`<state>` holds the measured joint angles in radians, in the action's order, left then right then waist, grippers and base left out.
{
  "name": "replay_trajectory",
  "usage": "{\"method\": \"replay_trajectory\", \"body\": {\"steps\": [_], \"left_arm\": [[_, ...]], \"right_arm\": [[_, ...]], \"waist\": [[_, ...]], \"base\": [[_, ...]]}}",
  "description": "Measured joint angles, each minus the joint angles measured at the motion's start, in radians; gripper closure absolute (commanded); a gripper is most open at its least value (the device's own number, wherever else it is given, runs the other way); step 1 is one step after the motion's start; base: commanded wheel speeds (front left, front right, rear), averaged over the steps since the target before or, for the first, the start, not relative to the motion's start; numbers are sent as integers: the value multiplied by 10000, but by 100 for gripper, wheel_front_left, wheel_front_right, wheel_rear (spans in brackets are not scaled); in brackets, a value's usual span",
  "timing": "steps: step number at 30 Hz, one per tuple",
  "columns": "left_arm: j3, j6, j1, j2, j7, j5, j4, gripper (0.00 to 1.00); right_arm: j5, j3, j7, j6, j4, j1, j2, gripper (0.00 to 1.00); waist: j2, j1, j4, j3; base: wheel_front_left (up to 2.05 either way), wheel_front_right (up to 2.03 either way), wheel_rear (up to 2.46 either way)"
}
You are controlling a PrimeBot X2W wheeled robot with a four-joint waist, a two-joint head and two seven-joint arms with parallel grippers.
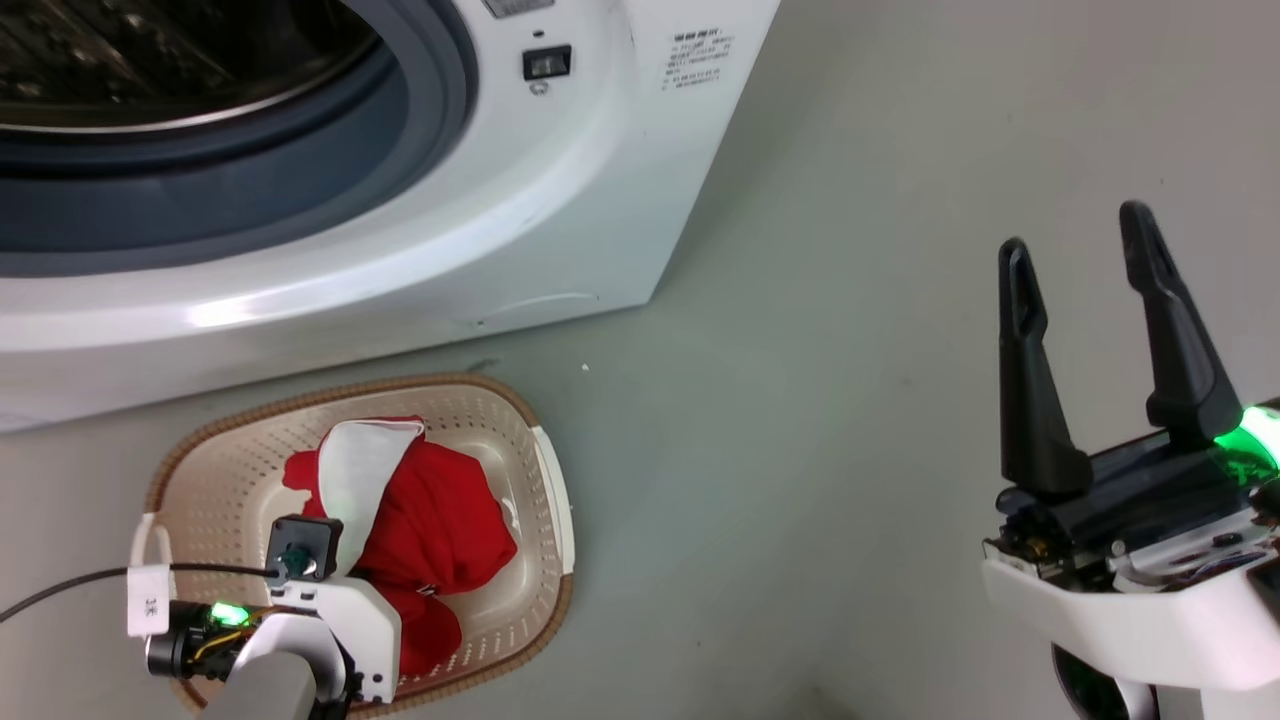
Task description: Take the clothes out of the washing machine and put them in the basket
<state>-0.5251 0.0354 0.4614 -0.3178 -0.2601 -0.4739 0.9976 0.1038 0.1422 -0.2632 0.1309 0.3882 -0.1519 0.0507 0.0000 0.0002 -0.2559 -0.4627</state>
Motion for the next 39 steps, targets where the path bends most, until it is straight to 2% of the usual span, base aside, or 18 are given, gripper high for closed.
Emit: {"method": "replay_trajectory", "body": {"steps": [7, 13, 21, 24, 32, 33, 34, 39], "left_arm": [[-222, -324, 1138, 180, -4, 161, 1436, 100], [-385, -366, 1916, 360, 351, 222, 2303, 100], [-711, -345, 2489, 102, 1009, 441, 2702, 100], [-773, -215, 2669, 17, 1181, 479, 2769, 100], [-913, -84, 2974, -52, 1356, 548, 2849, 100], [-926, -77, 3012, -42, 1354, 548, 2853, 59], [-959, -42, 3027, -35, 1277, 558, 2855, 0], [-1053, 2, 2937, 138, 1131, 558, 2869, 0]], "right_arm": [[249, 88, 0, 0, -59, -565, 0, 0], [384, 134, 2, 0, -38, -1056, 0, 0], [612, 134, 2, 0, 96, -1511, 0, 0], [675, 94, 0, 0, 180, -1597, 0, 0], [805, 8, 2, 0, 236, -1746, 0, 0], [805, 4, 2, 0, 230, -1748, 0, 0], [805, 4, 0, 0, 213, -1748, -2, 0], [798, 8, 0, 0, 81, -1706, 0, 0]], "waist": [[0, 0, -190, -953], [0, 0, -236, -1786], [0, 0, -409, -2719], [0, -1, -493, -2991], [0, -1, -613, -3396], [0, 0, -614, -3390], [0, 0, -612, -3366], [0, -1, -577, -3042]], "base": [[0, 0, 0], [0, 0, 0], [0, 0, 0], [0, 0, 0], [0, 0, 0], [0, 0, 0], [0, 0, 0], [0, 0, 0]]}}
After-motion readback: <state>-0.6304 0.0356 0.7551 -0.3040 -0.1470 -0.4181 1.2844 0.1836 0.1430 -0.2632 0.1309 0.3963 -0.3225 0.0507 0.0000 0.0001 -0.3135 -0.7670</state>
